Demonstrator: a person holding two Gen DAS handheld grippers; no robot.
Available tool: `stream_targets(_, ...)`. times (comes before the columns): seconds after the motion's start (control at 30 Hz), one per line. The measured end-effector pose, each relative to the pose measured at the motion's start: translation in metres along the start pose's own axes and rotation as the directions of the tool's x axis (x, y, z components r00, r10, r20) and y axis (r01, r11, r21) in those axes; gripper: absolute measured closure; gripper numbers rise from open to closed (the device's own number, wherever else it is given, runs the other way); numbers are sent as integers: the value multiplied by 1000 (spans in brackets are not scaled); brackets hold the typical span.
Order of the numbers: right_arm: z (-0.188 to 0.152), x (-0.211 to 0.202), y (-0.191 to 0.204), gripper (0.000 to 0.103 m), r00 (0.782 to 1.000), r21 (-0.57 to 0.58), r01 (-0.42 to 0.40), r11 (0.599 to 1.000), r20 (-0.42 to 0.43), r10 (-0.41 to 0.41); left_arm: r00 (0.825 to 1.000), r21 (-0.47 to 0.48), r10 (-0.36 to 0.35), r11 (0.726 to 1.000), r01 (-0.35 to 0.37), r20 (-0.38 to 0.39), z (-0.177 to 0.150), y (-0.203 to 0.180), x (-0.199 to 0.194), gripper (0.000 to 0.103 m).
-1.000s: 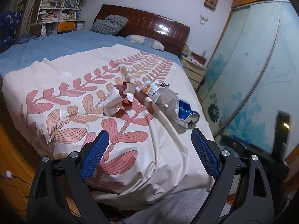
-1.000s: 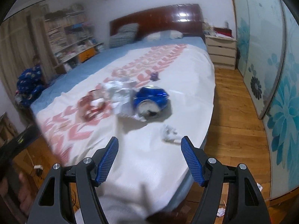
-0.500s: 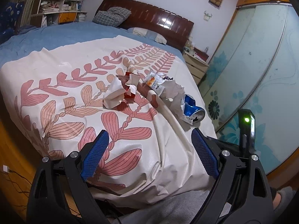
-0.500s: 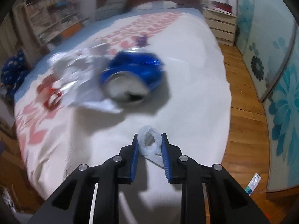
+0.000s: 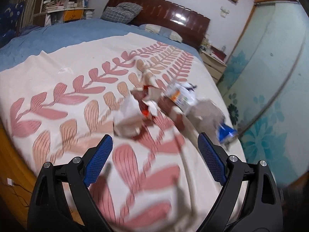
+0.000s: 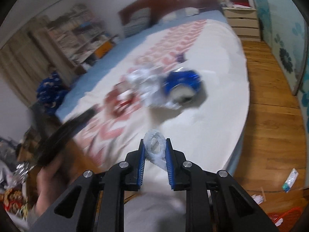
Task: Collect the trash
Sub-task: 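Grasp the red paper wrapper with the left tool while the right tool grasps clear plastic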
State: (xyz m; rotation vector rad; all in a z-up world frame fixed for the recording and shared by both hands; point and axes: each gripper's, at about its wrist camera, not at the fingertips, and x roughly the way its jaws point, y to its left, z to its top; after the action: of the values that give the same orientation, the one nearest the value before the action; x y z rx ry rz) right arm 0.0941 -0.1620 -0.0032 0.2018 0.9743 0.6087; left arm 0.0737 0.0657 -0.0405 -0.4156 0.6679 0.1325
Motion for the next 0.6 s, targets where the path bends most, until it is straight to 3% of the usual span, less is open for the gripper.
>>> stream_targets(0.07,-20,1,17,82,1000,-55,12,998,-14,-13,1000,-22,12,1000,-12,13,9,4,14,14)
stream_targets(0.17,-30,-5,42,82,998,-194,56,980,32,-51,1000,-58,12,998,-11,9,19,9,30,14)
stream_targets(0.4,-35,-1,51,82,997,-241,81,967,36,-75,1000,-179,-10,984,8,-13,25,30,62,16)
stream_targets(0.43,-36,-1,53,82,997,-247,80,966,35,-73,999,-209,-22,978,17,-23,24,35,66,30)
stream_targets(0.47,-34,3,55,82,997,-250,80,965,33,-74,999,-228,-20,974,9,-44,22,38,70,54)
stream_targets(0.5,-33,4,56,82,997,-252,81,964,33,-75,998,-242,-24,970,11,-52,21,41,71,55)
stream_targets(0.6,-31,8,56,82,996,-248,86,965,33,-80,998,-229,-48,973,39,-34,20,38,65,69)
